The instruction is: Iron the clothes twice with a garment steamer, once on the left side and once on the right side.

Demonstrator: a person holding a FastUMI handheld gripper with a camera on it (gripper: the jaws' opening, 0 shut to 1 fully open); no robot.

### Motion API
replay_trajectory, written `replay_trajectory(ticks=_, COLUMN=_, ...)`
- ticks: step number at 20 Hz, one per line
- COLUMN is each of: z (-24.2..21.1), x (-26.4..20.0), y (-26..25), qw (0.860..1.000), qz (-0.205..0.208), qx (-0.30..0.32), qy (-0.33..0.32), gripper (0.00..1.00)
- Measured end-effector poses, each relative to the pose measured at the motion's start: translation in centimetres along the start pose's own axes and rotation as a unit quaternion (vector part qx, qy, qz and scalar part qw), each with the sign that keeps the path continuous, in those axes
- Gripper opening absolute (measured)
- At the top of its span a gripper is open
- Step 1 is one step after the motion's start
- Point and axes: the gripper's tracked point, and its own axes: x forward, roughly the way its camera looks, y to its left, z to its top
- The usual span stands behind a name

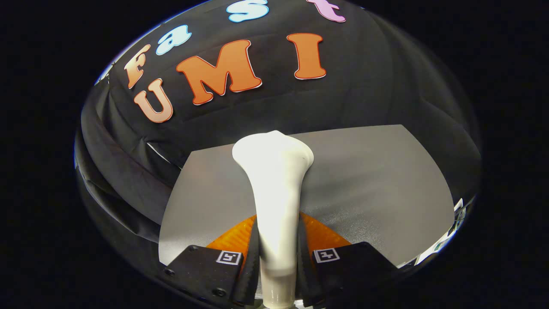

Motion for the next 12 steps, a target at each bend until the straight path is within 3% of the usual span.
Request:
replay_trajectory(ticks=4, z=0.3, x=0.1, y=0.2, qw=1.000, qz=-0.001, qx=-0.001, qy=-0.008, gripper=0.41)
replay_trajectory(ticks=12, z=1.3, x=-2.1, y=-0.5, qw=0.998, qz=-0.028, qx=0.018, qy=-0.052, gripper=0.41)
